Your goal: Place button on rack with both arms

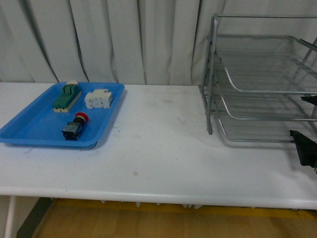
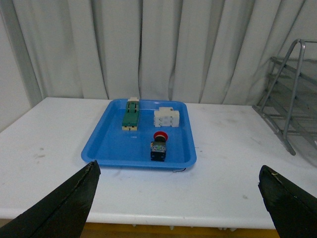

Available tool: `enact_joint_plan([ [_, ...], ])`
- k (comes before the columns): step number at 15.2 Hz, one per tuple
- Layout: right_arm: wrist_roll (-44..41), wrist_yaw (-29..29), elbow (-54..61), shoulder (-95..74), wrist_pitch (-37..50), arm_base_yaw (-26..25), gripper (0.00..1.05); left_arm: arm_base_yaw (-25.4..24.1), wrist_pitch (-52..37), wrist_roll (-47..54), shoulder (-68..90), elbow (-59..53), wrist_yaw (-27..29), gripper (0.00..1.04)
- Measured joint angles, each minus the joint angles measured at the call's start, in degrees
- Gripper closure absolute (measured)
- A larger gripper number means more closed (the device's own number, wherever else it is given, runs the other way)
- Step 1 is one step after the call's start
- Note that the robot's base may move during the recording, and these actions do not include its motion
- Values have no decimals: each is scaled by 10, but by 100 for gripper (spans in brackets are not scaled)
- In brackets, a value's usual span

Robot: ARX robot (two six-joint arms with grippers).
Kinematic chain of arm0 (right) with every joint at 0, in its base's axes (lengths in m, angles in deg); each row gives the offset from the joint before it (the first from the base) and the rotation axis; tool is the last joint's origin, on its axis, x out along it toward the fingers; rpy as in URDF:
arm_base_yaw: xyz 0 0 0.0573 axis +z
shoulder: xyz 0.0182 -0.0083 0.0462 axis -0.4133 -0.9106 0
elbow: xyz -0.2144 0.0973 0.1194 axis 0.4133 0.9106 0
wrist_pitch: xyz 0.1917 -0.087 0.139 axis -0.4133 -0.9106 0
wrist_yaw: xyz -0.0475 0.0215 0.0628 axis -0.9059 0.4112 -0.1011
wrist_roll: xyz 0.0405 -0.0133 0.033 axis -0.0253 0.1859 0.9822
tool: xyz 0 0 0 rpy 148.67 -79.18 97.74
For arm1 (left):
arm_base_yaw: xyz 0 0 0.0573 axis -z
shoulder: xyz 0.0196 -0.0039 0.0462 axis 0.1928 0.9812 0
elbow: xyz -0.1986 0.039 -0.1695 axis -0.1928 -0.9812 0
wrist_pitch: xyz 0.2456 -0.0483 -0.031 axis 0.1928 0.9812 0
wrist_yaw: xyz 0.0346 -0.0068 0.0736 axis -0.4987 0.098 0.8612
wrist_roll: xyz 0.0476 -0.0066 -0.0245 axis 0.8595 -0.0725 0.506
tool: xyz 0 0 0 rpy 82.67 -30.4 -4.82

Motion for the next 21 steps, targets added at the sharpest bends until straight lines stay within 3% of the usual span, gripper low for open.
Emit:
enact_joint_plan([
  [6, -9, 1, -11, -5, 0, -1, 35, 0, 0, 0, 0, 0, 0, 7],
  [10, -18, 1, -15, -9, 0, -2, 54, 0, 0, 0, 0, 0, 0, 7],
  [12, -23, 0, -15, -10, 1, -4, 70, 0, 0, 0, 0, 0, 0, 7],
  [13, -29, -1, -15, -11, 0, -7, 90, 0, 0, 0, 0, 0, 0, 7],
  [14, -22, 1, -7, -11, 3, -12, 101, 0, 0, 0, 0, 0, 0, 7],
  [16, -20, 7, 140, 52, 18, -24, 101, 0, 0, 0, 0, 0, 0, 7],
  [19, -20, 18, 216, 85, 24, -35, 101, 0, 0, 0, 0, 0, 0, 7],
  [20, -22, 23, 227, 92, 22, -43, 95, 0, 0, 0, 0, 0, 0, 7],
  [21, -22, 32, 232, 94, 16, -50, 81, 0, 0, 0, 0, 0, 0, 7],
])
